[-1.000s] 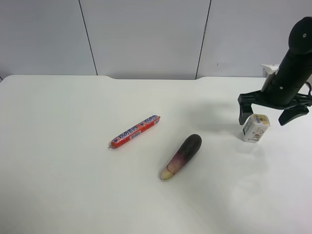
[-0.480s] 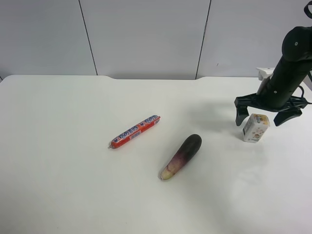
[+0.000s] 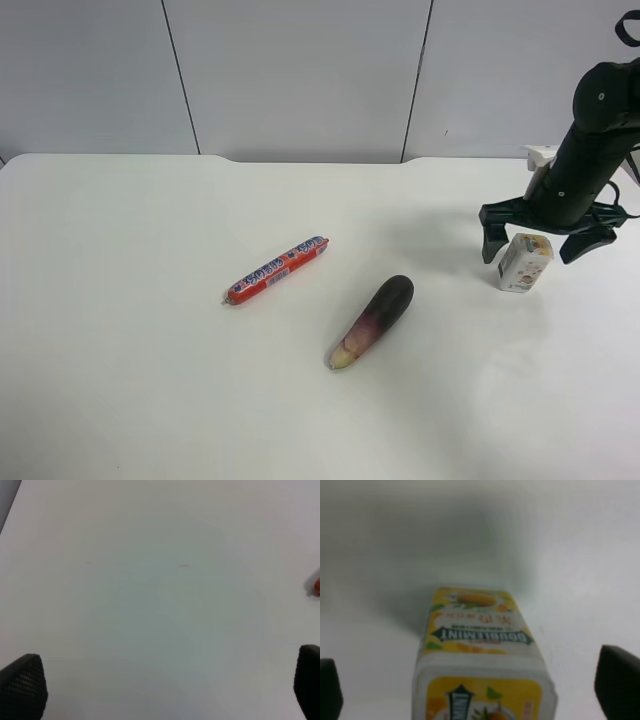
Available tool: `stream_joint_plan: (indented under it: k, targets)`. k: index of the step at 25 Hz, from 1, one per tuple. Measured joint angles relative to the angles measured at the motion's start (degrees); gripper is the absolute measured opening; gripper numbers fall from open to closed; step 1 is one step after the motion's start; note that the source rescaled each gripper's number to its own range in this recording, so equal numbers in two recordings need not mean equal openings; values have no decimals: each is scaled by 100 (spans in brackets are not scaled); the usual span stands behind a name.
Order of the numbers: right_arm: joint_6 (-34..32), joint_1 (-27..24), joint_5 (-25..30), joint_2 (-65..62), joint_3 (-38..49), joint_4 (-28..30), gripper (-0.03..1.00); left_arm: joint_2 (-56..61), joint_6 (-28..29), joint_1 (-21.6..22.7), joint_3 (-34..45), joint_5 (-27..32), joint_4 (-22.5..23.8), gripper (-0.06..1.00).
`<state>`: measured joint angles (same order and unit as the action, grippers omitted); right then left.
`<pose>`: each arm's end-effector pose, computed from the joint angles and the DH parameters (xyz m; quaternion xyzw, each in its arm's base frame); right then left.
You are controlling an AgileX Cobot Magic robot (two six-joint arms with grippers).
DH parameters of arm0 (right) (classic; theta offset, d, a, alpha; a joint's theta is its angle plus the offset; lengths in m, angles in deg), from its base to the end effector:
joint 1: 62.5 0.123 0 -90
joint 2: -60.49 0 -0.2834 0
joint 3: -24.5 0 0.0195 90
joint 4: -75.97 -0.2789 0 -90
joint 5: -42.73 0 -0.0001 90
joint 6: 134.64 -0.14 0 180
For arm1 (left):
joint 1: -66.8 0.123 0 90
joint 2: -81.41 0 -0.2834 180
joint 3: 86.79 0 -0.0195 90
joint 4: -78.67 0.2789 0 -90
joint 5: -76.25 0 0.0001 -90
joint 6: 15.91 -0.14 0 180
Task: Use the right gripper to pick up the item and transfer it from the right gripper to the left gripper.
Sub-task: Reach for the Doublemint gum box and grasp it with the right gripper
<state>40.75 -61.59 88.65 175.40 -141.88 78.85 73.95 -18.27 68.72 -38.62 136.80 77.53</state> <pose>0.3632 0.0007 0.0823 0.0157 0.9985 -0.0165 0.0493 0.0638 -0.0003 0.2715 0.0037 0.8488 0.0098 0.5286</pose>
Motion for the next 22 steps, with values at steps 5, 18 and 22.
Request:
stream_joint_plan:
  k: [5, 18, 22]
  targets:
    - [0, 0, -41, 44, 0, 0, 84, 0, 0, 0, 0, 0, 0, 100]
    - [0, 0, 19, 44, 0, -152, 8, 0, 0, 0, 0, 0, 0, 100]
    - [-2, 0, 39, 44, 0, -333, 0, 0, 0, 0, 0, 0, 0, 100]
